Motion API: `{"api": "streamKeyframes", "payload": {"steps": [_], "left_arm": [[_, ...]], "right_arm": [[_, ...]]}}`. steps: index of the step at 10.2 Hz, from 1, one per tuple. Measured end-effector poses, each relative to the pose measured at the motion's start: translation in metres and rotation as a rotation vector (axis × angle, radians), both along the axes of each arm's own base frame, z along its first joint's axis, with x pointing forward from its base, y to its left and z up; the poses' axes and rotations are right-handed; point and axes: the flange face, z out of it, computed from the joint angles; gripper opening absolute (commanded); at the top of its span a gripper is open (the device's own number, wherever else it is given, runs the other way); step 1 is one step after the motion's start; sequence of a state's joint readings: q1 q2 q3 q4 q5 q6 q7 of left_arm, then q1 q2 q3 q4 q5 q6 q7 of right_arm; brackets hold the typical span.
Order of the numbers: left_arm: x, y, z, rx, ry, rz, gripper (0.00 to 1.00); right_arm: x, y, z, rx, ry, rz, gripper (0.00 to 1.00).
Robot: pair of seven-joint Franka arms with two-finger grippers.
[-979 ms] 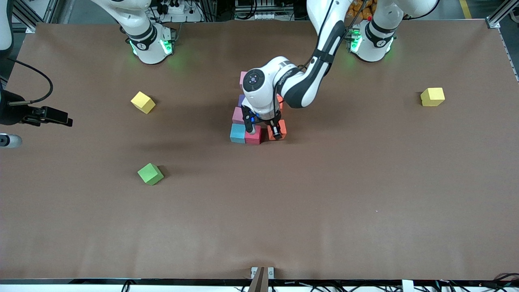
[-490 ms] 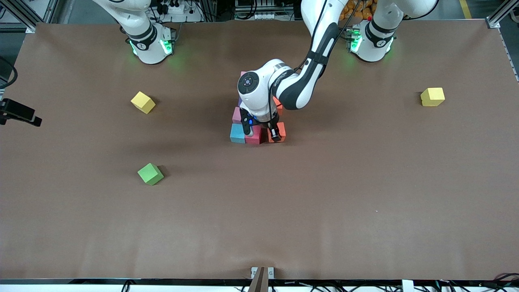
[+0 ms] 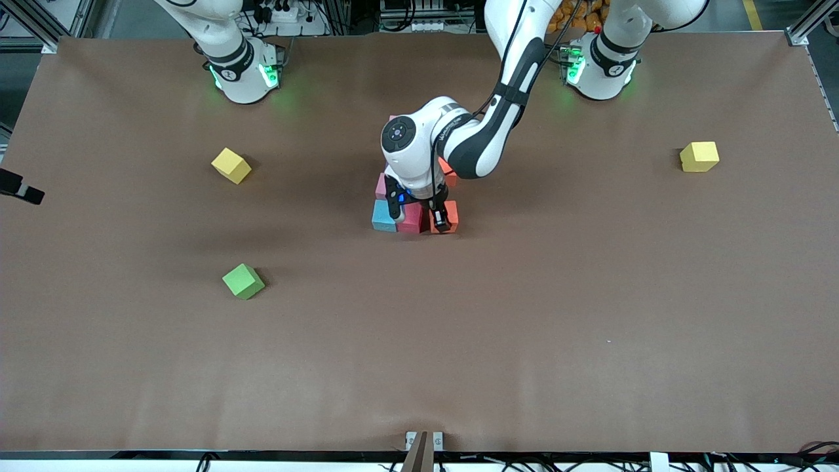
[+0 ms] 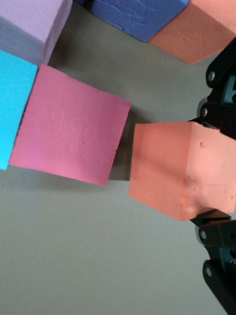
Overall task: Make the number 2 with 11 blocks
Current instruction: 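Lower the orange cube beside the pink cube and open the left gripper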
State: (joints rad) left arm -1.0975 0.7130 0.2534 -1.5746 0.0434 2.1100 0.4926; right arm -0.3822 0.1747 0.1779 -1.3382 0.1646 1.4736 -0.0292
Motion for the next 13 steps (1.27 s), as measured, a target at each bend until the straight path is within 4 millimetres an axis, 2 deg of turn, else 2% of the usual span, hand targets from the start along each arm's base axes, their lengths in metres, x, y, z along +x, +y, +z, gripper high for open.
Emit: {"api": "streamKeyframes", "payload": {"steps": [3, 4, 8, 13], "left_arm": [[-0.009, -0.006, -0.007, 0.01, 0.007, -0.024, 0.06], [-0.013, -0.009, -0.01, 0.015, 0.008, -0.033, 0.06], [-0.015, -0.009, -0.018, 0.027, 0.009, -0.036, 0.11], [-0.016, -0.009, -0.022, 0.033, 0.01, -0.037, 0.11]], "right_arm": [[0.006, 0.033, -0.001, -0.088, 0.014, 0.067, 1.0], [0.006, 0.036, -0.001, -0.091, 0.015, 0.072, 1.0], [0.006, 0.033, -0.002, -0.094, 0.016, 0.068, 1.0], [0.006, 0.032, -0.004, -0.094, 0.019, 0.067, 1.0]]}}
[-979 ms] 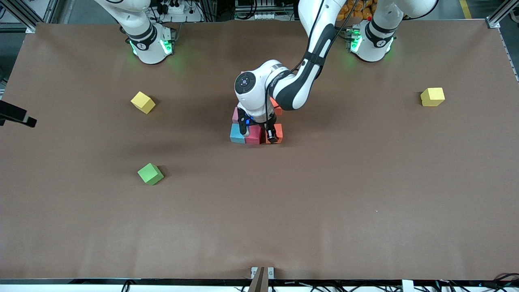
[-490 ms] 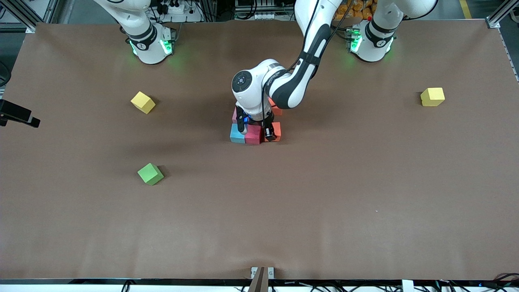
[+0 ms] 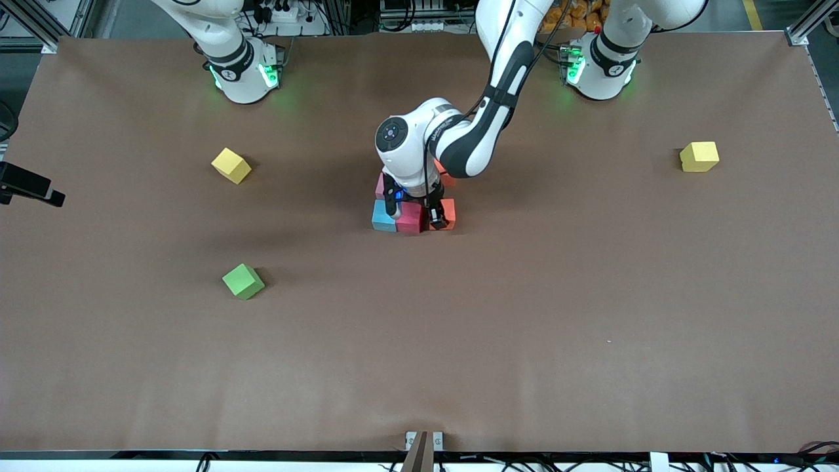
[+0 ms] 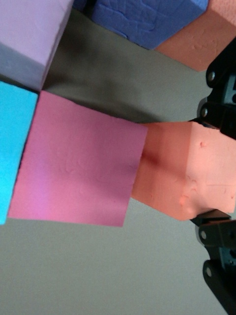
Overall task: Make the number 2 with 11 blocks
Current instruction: 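Lower the orange cube beside the pink cube and open the left gripper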
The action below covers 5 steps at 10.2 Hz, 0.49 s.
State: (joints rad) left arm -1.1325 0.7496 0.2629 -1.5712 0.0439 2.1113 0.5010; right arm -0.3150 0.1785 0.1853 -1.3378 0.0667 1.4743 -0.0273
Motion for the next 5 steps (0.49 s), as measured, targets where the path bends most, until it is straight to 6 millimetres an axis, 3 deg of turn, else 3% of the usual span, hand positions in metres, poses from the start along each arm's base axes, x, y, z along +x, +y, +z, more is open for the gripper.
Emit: {"api": "streamKeyframes", "payload": {"steps": [5], "left_arm": [[0.0, -0.003, -0.003, 0.0, -0.012, -0.007, 0.1]], "right_arm": [[0.0005, -0.0004, -0.0012, -0.001, 0.002, 0.0, 1.0]]}}
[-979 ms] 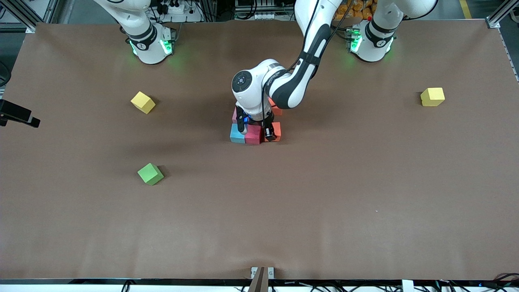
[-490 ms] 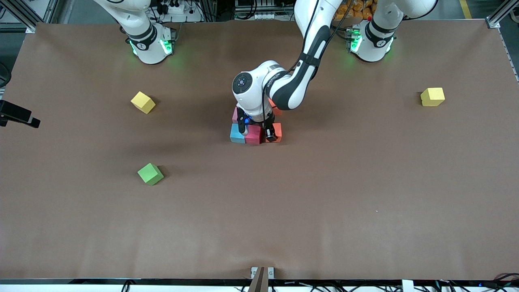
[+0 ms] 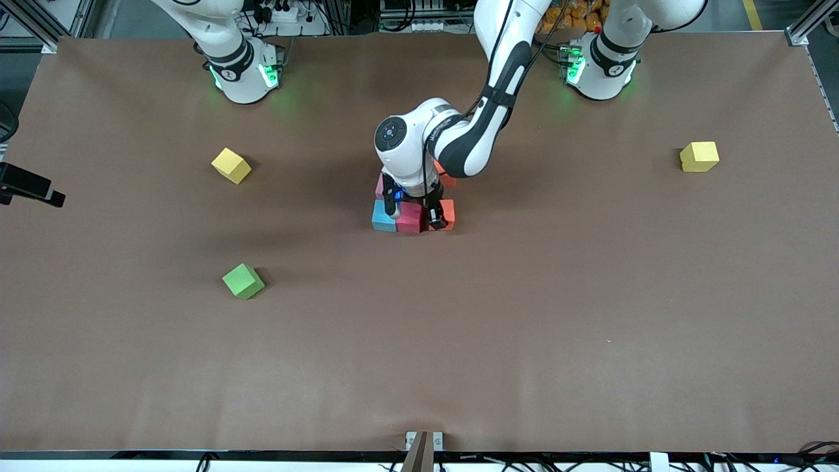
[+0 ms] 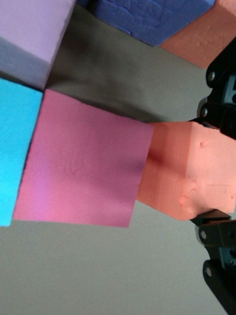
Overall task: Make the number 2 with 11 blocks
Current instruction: 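Lower the orange cube beside the pink cube and open the left gripper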
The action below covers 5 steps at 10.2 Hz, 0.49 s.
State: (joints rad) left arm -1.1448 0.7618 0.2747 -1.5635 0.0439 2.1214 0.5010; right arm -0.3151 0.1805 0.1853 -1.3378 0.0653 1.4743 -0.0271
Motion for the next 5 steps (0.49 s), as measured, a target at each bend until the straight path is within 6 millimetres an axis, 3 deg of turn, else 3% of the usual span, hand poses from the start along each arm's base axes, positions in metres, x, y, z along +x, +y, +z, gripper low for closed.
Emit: {"api": "streamKeyframes", "payload": {"steps": [4, 5], "left_arm": [[-0.0007, -0.0033, -0.0019, 0.001, -0.004, -0.005, 0.1], [-0.0007, -0.0036, -0.0021, 0.001, -0.004, -0.006, 0.22]], "right_arm": [[0.0006, -0.0003, -0.0006, -0.001, -0.001, -0.001, 1.0], [0.0008, -0.0004, -0.0009, -0.001, -0.001, -0.001, 1.0]]}}
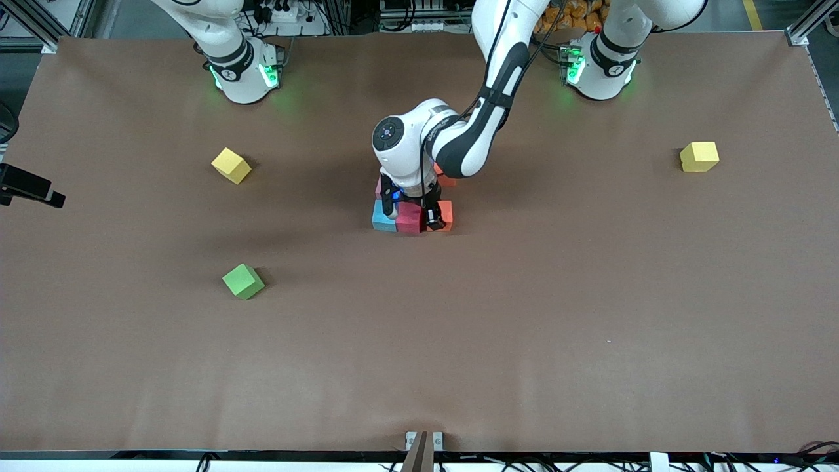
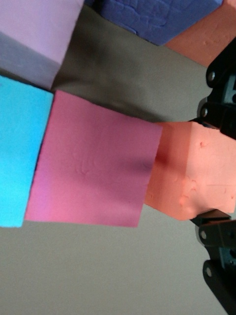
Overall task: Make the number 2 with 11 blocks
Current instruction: 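Lower the orange cube beside the pink cube and open the left gripper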
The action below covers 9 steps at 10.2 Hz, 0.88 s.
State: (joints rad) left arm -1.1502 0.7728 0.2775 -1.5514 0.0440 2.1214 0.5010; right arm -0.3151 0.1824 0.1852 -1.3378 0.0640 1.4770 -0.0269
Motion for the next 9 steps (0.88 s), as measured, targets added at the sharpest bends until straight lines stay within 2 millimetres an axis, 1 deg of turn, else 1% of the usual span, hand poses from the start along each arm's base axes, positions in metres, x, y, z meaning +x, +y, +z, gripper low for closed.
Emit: {"api": "streamKeyframes", "payload": {"steps": [1, 2, 3, 6, 9], "left_arm": [[0.0, -0.0002, 0.0, 0.0, 0.0, 0.0, 0.38], [0.0, -0.0005, 0.0001, 0.0, -0.001, 0.0, 0.83], [0.0001, -0.0007, 0.0001, -0.001, -0.005, 0.012, 1.0], [-0.0041, -0.0048, -0.001, -0.002, -0.021, 0.04, 1.0], [-0.0011, -0.0081, 0.0062, -0.01, -0.039, 0.038, 1.0]], "right_arm": [[0.0001, 0.0, -0.0002, 0.0, 0.0, 0.0, 1.0], [0.0001, -0.0001, -0.0002, 0.0, 0.0, 0.0, 1.0], [0.0001, -0.0001, -0.0002, -0.001, 0.0, 0.0, 1.0], [0.0001, -0.0003, -0.0002, -0.002, 0.001, -0.001, 1.0], [0.0002, 0.0007, -0.0003, -0.011, 0.002, 0.002, 1.0]]}}
